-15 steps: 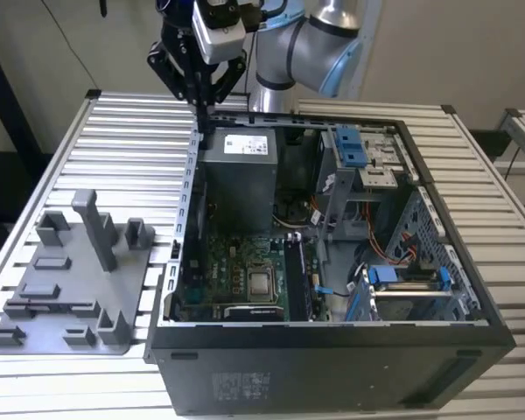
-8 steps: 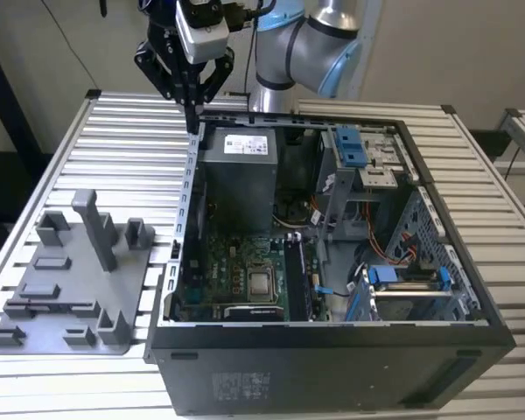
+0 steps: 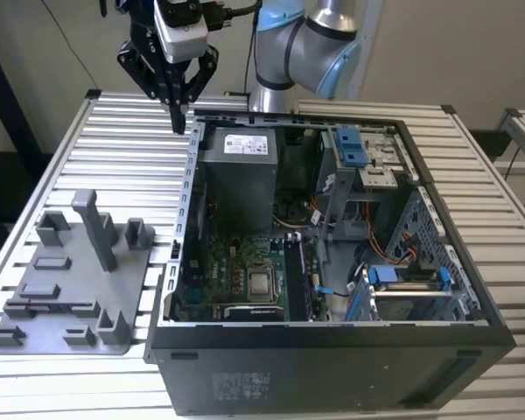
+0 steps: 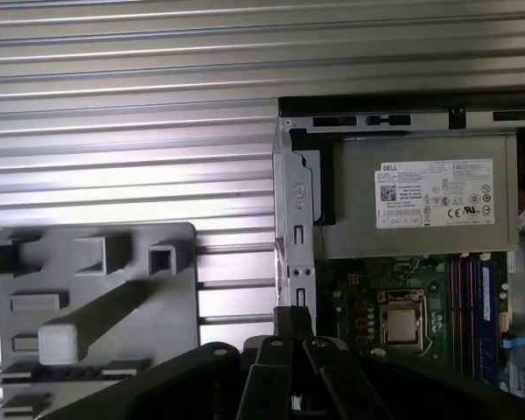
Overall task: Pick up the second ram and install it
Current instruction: 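Reach for the second ram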
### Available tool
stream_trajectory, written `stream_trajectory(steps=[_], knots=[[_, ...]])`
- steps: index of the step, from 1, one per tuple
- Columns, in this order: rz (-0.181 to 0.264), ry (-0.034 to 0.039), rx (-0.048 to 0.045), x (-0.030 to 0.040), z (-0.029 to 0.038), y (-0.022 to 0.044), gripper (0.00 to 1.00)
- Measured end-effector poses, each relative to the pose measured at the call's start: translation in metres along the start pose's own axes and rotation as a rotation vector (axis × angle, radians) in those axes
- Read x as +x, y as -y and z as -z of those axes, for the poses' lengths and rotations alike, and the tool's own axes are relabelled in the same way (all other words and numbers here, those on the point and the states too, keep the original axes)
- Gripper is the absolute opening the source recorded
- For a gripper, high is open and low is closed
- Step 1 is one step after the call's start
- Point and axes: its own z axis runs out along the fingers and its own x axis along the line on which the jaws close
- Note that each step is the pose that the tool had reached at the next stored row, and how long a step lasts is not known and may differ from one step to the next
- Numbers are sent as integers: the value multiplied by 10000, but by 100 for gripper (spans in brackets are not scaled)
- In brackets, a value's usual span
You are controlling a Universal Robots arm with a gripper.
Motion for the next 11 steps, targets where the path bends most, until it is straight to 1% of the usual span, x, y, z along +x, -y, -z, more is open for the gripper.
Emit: stream_trajectory(steps=[5,11], knots=[[0,0,0,151,1,11,11],[1,1,-1,302,3,21,11]])
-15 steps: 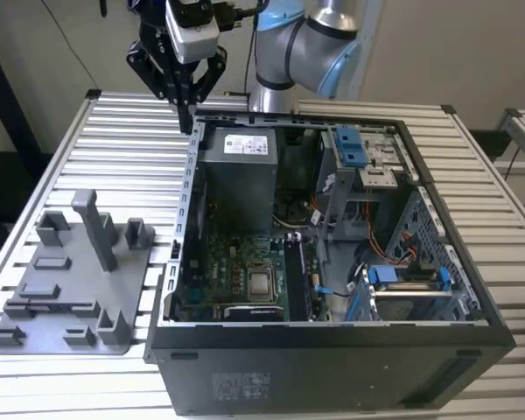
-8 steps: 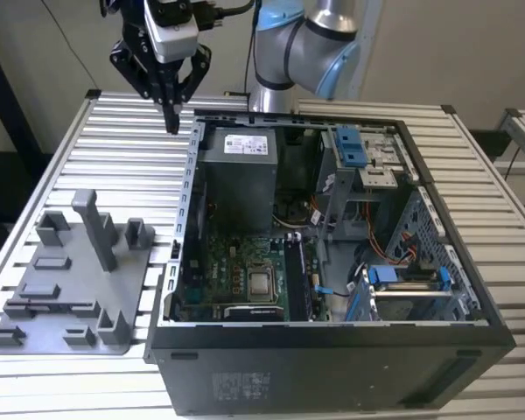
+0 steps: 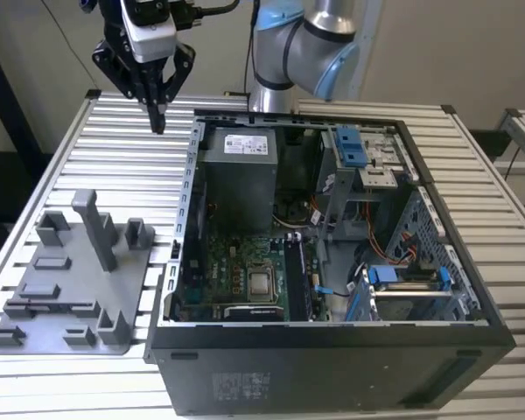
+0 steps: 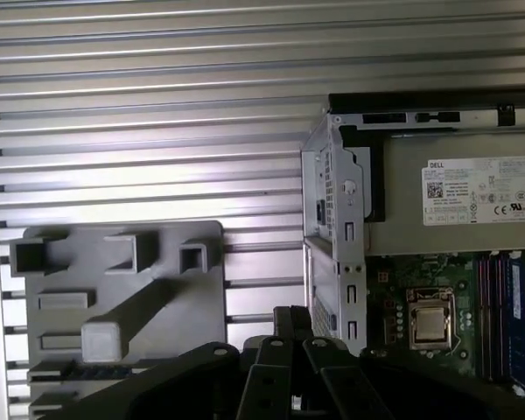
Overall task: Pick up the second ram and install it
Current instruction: 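Reach for the second ram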
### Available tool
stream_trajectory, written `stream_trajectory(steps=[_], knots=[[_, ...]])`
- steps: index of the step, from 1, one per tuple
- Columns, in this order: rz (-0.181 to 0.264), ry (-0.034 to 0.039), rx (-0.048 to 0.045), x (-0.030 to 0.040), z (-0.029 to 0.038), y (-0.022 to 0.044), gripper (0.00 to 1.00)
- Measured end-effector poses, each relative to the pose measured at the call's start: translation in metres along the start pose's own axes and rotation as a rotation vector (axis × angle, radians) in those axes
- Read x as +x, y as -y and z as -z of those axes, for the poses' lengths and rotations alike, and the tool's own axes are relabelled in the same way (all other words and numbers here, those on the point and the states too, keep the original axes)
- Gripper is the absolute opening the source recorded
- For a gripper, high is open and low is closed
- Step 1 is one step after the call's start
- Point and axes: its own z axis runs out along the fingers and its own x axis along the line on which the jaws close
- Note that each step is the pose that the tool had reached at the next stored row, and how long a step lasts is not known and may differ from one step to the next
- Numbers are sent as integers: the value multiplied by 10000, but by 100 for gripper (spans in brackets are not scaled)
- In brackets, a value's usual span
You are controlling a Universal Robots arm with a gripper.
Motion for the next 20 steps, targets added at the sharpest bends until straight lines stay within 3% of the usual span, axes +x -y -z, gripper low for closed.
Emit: stream_trajectory(steps=[20], knots=[[-1,-1,0,555,7,39,11]])
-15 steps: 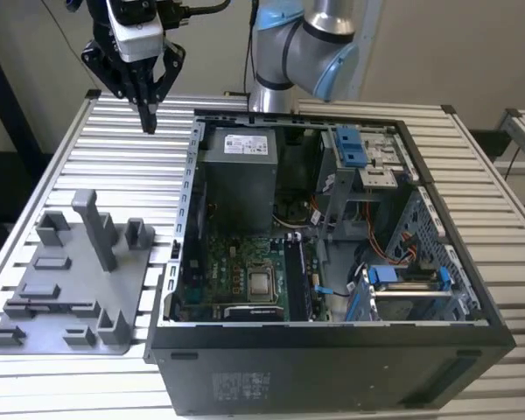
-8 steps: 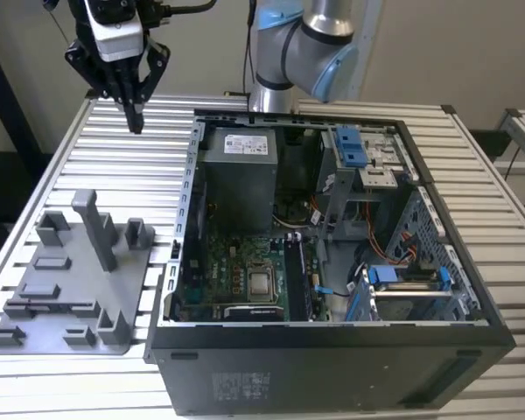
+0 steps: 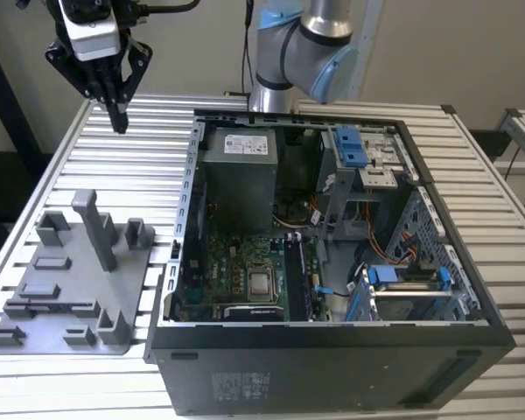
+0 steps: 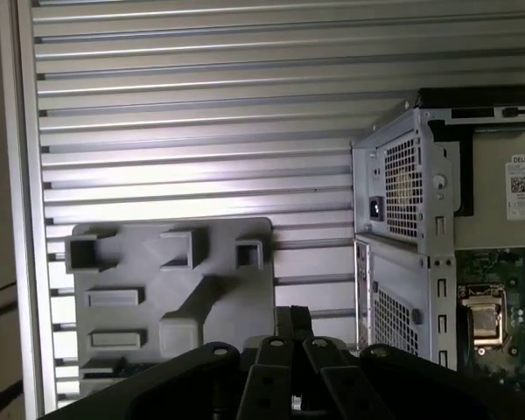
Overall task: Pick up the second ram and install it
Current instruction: 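Reach for the second ram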
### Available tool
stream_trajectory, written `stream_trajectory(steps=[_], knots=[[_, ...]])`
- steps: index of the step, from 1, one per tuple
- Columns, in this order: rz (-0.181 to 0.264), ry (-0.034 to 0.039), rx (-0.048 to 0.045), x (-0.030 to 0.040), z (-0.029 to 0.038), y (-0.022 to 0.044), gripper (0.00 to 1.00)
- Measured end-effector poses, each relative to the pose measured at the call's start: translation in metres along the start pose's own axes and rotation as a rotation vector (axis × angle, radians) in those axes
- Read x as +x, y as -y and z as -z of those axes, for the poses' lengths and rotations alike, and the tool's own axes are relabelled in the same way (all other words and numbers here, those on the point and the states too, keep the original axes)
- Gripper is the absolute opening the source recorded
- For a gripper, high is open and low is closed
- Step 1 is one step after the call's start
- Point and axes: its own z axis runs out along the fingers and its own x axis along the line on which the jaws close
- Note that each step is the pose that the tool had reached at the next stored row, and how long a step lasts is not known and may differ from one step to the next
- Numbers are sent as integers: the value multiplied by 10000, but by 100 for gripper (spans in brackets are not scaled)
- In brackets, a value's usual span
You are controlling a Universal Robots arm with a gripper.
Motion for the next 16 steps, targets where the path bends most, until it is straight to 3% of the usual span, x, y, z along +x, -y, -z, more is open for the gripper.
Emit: stream_trajectory(steps=[16], knots=[[0,0,0,454,6,31,11]])
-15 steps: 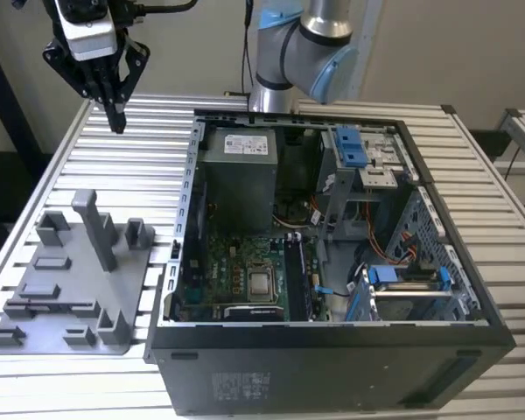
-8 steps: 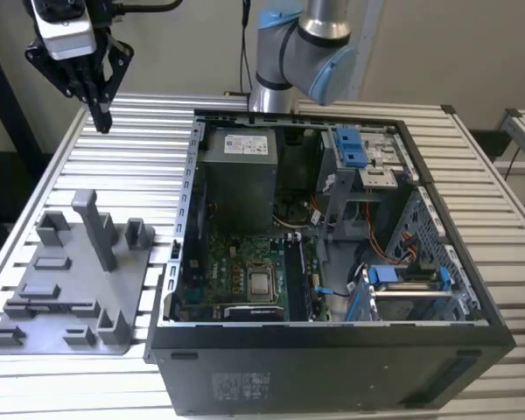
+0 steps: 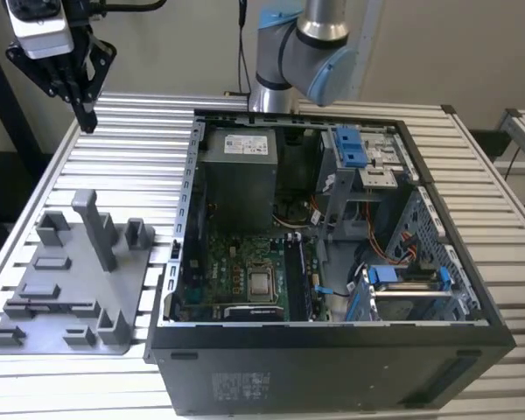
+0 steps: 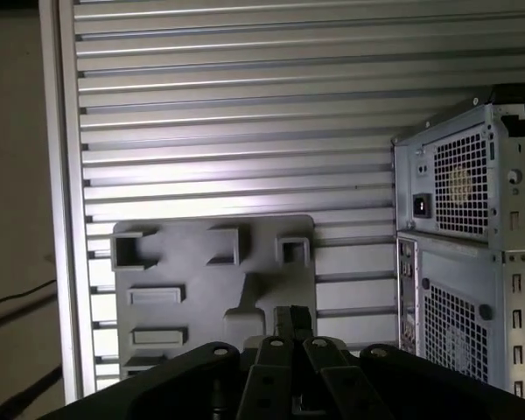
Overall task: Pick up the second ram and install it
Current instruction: 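Reach for the second ram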
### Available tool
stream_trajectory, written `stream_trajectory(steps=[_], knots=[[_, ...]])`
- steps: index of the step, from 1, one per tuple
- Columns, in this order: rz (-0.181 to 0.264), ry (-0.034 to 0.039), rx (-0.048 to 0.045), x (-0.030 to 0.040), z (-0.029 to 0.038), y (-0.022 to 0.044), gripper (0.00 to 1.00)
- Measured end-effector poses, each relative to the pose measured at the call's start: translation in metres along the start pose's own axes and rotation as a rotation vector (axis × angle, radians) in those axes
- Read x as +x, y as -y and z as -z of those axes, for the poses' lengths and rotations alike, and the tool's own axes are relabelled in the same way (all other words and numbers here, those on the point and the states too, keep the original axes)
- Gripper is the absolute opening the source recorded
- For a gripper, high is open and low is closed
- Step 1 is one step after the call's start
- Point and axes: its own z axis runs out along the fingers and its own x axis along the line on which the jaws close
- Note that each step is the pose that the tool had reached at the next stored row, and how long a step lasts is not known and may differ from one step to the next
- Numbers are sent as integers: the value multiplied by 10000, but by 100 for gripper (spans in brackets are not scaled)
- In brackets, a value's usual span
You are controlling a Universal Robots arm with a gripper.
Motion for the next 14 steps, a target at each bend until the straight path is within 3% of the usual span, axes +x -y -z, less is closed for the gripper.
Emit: stream_trajectory(steps=[14], knots=[[0,0,0,362,4,23,11]])
